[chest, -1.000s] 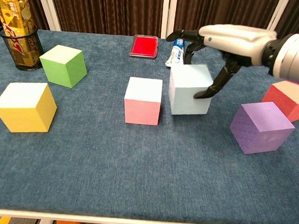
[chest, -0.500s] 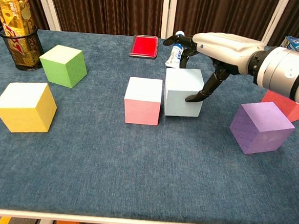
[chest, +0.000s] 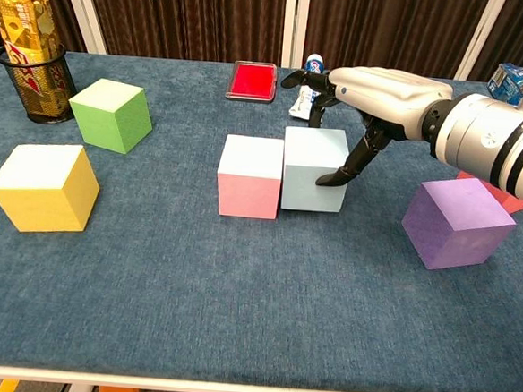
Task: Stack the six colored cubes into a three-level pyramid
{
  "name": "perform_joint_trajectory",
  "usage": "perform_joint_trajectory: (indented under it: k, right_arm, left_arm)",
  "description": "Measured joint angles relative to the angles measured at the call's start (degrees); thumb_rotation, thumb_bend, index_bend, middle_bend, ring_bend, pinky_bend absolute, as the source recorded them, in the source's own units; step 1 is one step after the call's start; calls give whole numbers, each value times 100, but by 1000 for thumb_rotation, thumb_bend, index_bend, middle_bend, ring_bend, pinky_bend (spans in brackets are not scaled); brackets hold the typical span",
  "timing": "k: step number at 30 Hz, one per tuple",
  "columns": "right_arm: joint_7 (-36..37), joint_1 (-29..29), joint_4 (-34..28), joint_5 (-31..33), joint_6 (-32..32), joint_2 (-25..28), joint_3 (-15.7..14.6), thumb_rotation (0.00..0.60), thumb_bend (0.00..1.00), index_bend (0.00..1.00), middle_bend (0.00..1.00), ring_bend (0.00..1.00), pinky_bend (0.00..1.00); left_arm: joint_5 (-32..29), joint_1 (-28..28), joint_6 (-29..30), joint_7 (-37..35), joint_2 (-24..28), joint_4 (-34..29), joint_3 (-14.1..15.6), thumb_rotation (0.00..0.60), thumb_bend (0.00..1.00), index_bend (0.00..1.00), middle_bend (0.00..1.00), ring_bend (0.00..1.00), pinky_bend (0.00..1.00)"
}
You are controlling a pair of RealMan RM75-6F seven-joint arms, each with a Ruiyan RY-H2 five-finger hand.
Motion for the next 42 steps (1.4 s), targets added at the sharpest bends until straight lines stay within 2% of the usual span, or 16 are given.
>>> perform_joint_trajectory:
  k: [36, 42]
  right_arm:
    - [-393, 129, 123, 432, -3, -284, -33, 600, 148, 0, 427, 36, 0]
    - [-419, 143, 156, 462, -6, -317, -40, 600, 146, 0, 395, 35, 0]
  left_arm:
    - [9, 13, -29, -177, -26, 147, 40, 600, 12, 53, 72, 0, 111]
    - [3, 11, -40, -173, -28, 149, 42, 600, 12, 53, 72, 0, 111]
